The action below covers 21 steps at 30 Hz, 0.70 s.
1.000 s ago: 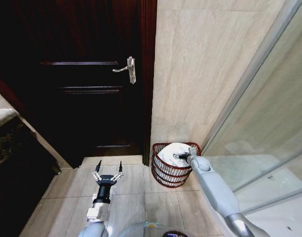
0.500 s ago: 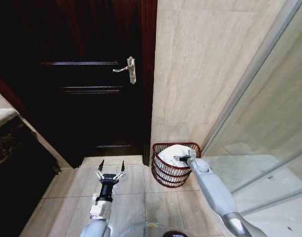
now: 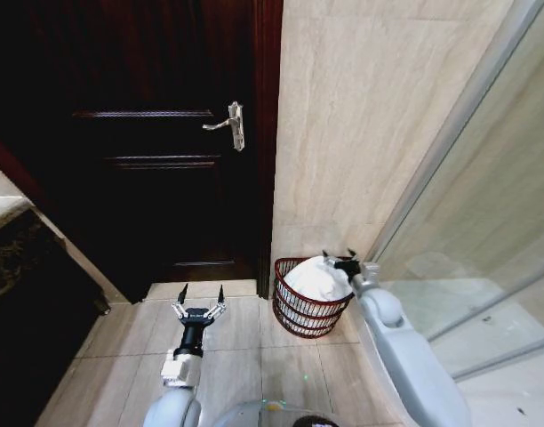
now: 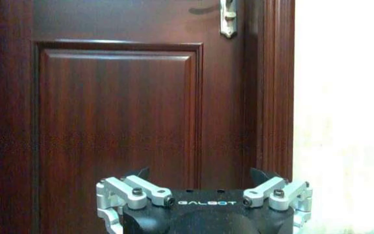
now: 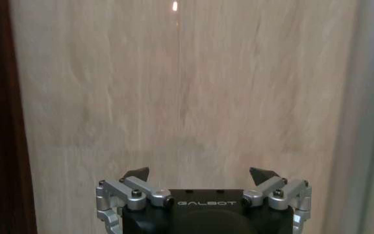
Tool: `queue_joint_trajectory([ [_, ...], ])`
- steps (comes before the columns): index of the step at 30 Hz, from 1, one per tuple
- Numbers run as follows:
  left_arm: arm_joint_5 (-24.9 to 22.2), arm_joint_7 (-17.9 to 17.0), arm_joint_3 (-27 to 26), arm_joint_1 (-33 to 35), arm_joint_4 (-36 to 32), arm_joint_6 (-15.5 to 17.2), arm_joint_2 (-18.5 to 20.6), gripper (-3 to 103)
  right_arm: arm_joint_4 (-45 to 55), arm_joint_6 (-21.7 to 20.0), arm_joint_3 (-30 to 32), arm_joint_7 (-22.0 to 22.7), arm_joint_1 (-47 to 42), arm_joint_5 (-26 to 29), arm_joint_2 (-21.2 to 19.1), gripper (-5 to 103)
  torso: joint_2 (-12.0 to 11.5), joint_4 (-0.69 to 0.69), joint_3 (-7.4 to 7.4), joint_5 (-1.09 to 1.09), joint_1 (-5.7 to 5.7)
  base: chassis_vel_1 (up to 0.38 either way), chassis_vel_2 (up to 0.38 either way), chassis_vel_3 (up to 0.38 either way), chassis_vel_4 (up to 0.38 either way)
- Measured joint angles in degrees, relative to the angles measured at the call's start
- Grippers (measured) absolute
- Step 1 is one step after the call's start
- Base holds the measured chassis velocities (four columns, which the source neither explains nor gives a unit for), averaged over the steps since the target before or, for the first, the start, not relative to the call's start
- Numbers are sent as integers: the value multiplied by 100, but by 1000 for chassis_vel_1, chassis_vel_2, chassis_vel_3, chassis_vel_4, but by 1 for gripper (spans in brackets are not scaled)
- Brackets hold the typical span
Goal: Discard the used towel into the hamper.
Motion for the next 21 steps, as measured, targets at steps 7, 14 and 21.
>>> queue_joint_trajectory([
  [7,-351,144,21,-240,76,151,119,100,783,1020,297,237,-1363,-1077,442,100,0,-1,0,-1,-1,0,0,0,0],
  [14,-687,359,-90,-507,246,338,212,100,1088,1850,703,228,-2285,-1832,1238,100,0,0,0,0,-1,0,0,0,0],
  [21,-823,451,-301,-601,340,297,301,100,1382,2131,821,117,-2767,-2085,1765,100,23,-2,9,0,9,0,0,0,0],
])
